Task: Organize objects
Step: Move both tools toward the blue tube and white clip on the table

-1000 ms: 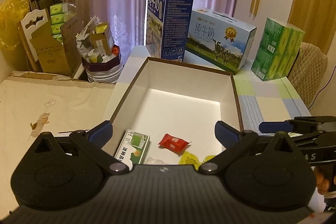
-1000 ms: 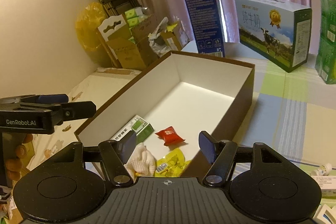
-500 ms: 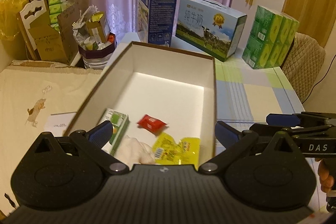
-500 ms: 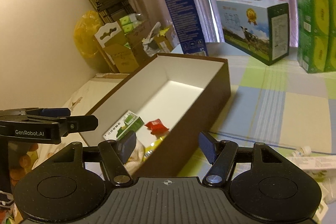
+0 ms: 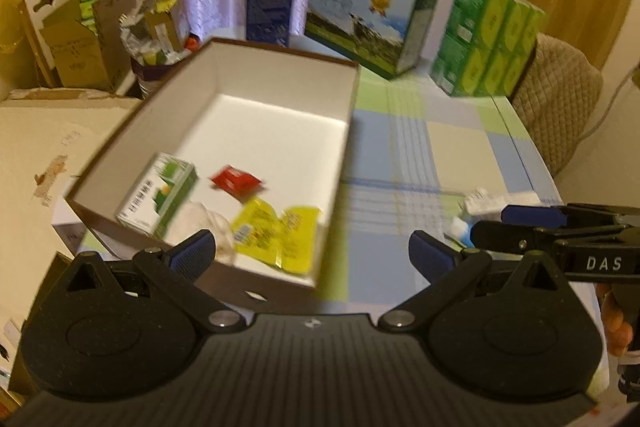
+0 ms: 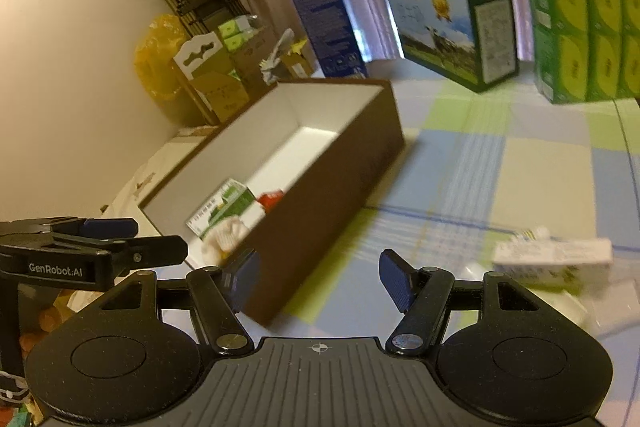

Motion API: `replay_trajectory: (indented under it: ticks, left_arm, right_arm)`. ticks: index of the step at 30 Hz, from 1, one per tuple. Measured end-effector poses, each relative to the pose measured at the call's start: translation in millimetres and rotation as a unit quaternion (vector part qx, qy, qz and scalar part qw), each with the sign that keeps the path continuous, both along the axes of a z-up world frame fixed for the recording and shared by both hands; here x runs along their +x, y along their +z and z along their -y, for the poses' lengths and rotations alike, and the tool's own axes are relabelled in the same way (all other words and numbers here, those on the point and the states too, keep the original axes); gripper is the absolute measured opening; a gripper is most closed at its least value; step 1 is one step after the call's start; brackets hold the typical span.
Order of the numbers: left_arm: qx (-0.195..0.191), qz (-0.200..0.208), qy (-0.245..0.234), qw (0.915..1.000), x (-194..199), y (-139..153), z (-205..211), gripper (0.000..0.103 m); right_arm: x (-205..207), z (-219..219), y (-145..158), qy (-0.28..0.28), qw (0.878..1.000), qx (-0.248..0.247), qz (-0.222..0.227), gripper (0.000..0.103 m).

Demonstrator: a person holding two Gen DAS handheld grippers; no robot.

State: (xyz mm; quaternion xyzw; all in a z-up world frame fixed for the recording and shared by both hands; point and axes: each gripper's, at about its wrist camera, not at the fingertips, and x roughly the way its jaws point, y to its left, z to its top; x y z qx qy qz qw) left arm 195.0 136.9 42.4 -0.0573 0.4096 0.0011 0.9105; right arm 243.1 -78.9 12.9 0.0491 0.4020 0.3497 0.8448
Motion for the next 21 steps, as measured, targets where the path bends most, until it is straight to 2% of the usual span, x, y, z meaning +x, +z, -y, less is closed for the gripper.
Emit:
replay_trajectory:
  ticks: [12, 21]
  left_arm:
    - [-0.007, -0.039, -0.058, 0.9975, -2.8, -25.4, 61.8, 0.102]
    - [-0.011, -0.059, -0.115, 0.9916, 7.4, -47.2, 109.0, 0.101]
  right_arm:
    - [-17.6, 68.6, -16.2, -0.051, 0.998, -0.021, -0.040, 0.064]
    - [-29.1, 128.4, -24.5, -0.120, 0.990, -0.045, -0.057, 0.064]
